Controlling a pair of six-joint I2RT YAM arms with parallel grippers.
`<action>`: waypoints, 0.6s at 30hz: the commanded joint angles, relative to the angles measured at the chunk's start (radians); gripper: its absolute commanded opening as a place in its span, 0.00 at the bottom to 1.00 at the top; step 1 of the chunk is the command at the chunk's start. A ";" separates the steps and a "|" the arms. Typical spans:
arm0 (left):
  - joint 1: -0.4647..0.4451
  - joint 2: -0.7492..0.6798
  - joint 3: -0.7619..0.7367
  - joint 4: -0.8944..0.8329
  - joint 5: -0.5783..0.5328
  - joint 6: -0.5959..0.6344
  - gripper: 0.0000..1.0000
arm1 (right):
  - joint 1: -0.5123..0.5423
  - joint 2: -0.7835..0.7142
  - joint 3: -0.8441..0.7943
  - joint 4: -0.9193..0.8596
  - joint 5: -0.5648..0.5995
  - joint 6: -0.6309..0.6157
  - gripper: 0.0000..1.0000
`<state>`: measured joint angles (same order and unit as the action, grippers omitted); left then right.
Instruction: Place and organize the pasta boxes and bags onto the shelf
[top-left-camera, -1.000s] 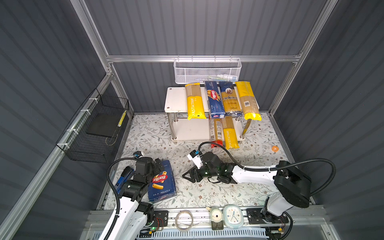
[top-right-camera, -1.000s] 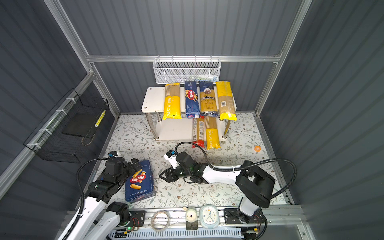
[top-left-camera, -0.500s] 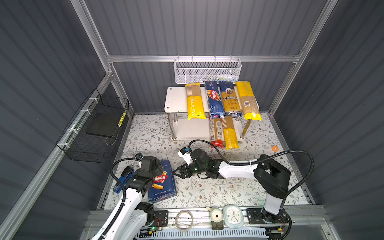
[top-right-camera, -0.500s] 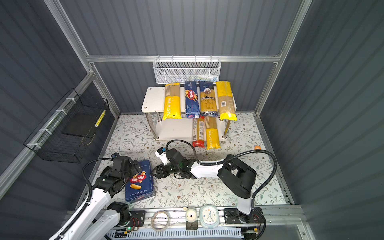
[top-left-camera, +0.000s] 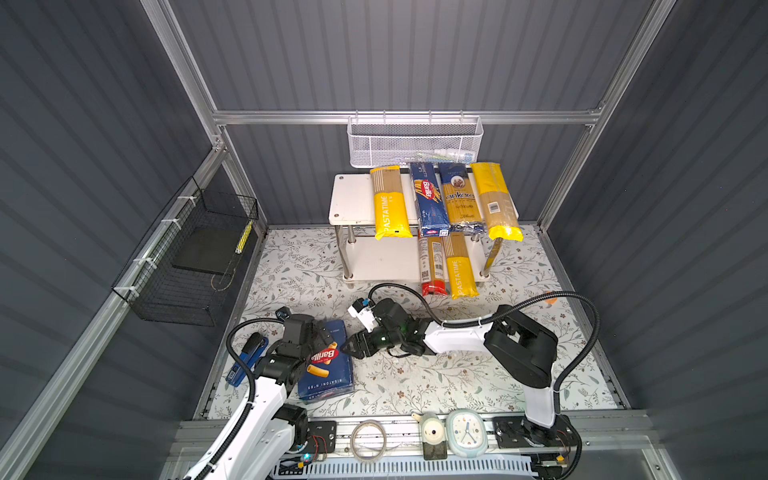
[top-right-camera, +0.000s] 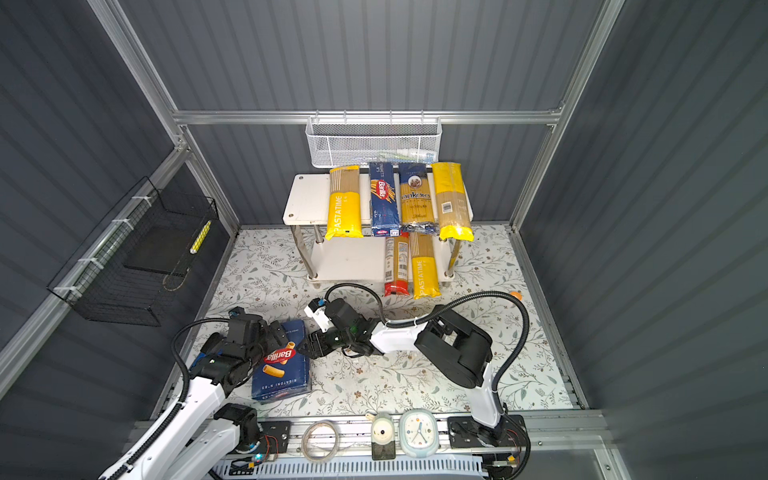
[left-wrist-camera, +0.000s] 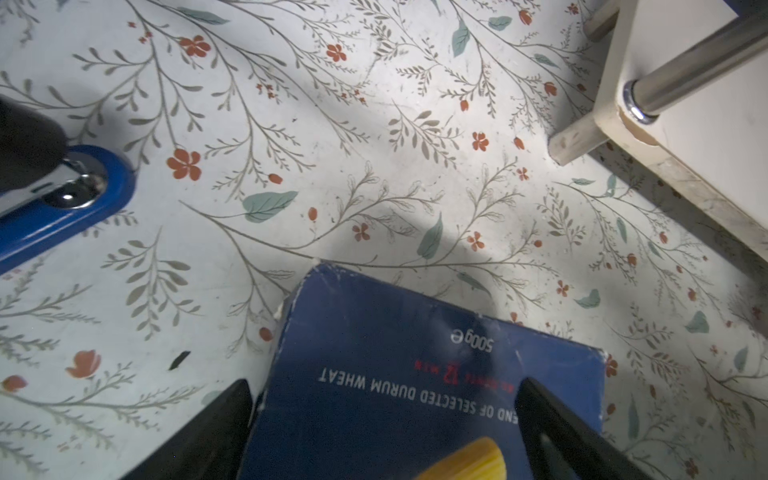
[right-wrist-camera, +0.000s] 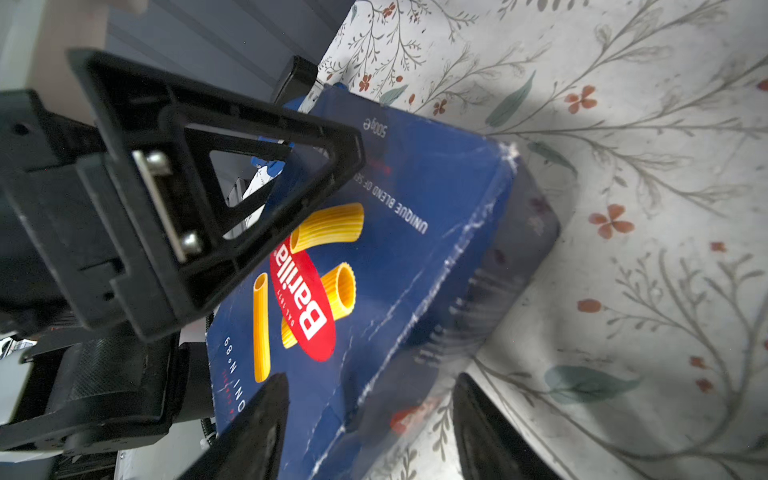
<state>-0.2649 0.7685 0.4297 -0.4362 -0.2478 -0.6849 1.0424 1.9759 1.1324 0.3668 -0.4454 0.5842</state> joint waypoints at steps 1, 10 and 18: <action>0.003 0.022 -0.015 0.050 0.076 0.018 1.00 | 0.002 0.013 0.031 0.014 -0.018 0.012 0.64; 0.002 0.084 -0.037 0.267 0.304 0.039 1.00 | -0.025 -0.013 -0.028 0.071 -0.030 0.056 0.64; -0.012 0.225 -0.021 0.488 0.503 0.069 1.00 | -0.050 -0.150 -0.250 0.203 0.035 0.112 0.64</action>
<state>-0.2550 0.9543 0.4122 -0.0639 0.0551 -0.6281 0.9825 1.8648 0.9348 0.4885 -0.4259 0.6659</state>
